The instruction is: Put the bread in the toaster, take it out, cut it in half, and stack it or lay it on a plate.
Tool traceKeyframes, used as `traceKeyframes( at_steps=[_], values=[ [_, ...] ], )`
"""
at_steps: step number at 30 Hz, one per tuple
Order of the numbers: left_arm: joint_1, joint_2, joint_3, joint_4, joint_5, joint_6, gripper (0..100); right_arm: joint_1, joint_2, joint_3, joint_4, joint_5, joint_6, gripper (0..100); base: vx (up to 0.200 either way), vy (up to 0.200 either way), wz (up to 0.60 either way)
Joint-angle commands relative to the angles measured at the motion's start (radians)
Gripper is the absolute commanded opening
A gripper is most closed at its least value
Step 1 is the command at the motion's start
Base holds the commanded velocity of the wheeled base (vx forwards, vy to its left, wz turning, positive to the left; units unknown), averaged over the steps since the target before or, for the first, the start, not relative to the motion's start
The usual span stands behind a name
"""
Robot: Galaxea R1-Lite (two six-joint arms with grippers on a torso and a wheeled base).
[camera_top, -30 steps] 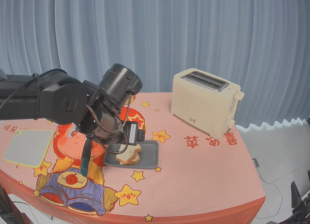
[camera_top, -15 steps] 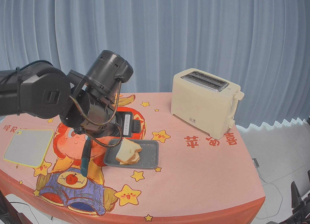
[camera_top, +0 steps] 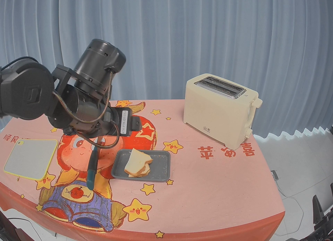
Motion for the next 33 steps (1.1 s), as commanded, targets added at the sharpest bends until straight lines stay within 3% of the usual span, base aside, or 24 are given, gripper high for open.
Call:
traceKeyframes(
  at_steps=[1,8,14,20,27,31,33],
  values=[
    [0.043,-0.03,0.002,-0.016,0.0,0.023,100,0.0,-0.017,0.018,-0.001,0.0,0.0,100,0.0,0.0,0.0],
    [0.124,-0.058,0.008,-0.058,0.0,0.085,100,0.0,-0.017,0.018,-0.001,0.0,0.0,100,0.0,0.0,0.0],
    [0.187,-0.076,0.013,-0.084,-0.006,0.108,100,0.0,-0.017,0.018,-0.001,0.0,0.0,100,0.0,0.0,0.0],
    [0.27,-0.078,0.013,-0.085,-0.011,0.155,100,0.0,-0.017,0.018,-0.001,0.0,-0.001,100,0.0,0.0,0.0],
    [0.35,-0.078,0.033,-0.104,-0.052,0.166,100,0.0,-0.017,0.018,-0.001,0.0,0.0,100,0.0,0.0,0.0],
    [0.403,-0.076,0.093,-0.243,-0.102,0.18,100,0.0,-0.017,0.018,-0.001,0.0,0.0,100,0.0,0.0,0.0],
    [0.44,-0.075,0.16,-0.372,-0.109,0.229,100,0.0,-0.017,0.018,-0.001,0.0,0.0,100,0.0,0.0,0.0]
  ],
)
